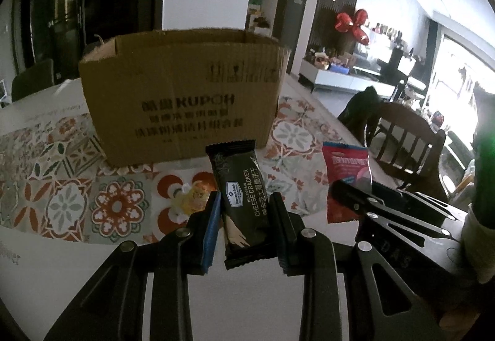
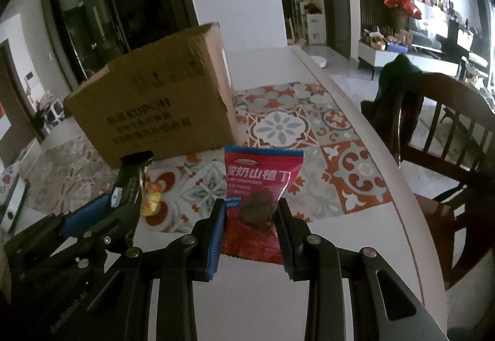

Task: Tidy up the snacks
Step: 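Carry cracker bar into the box with left tool while right tool carries hawthorn packet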

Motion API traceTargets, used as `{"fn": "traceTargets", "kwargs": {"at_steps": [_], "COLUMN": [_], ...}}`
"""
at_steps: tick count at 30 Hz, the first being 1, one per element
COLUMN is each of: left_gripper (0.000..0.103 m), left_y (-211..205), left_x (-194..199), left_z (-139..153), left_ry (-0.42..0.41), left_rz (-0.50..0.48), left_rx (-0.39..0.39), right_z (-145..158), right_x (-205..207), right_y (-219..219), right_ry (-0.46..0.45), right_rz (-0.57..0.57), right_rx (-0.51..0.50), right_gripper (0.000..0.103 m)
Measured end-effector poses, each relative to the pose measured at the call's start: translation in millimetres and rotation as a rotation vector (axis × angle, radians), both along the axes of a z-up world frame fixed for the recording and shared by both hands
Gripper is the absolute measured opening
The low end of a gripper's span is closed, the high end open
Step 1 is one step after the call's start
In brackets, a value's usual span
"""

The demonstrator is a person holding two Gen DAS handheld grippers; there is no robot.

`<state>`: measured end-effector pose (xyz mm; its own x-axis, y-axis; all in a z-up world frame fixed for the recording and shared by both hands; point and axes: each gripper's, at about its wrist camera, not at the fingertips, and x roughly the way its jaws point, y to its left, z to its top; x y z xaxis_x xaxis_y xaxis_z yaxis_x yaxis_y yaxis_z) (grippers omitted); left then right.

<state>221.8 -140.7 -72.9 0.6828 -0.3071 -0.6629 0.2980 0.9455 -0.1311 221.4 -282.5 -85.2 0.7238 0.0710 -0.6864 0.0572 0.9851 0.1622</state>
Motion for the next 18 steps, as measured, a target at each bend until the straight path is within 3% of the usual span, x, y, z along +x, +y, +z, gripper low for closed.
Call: {"fn": "traceTargets", "kwargs": {"at_steps": [18], "left_gripper": [0.031], "left_y": [37.3], "left_x": [-5.8], "left_z": [50.1], "left_ry": [-0.127], "left_rz": [0.001], "left_rx": [-0.033], "right_z": [49.8], "right_x": [-12.6], "right_y": [27.8], "right_ry": [-0.123], "right_rz": [0.019], "right_rx": [-0.009], "right_gripper": [0.033]}}
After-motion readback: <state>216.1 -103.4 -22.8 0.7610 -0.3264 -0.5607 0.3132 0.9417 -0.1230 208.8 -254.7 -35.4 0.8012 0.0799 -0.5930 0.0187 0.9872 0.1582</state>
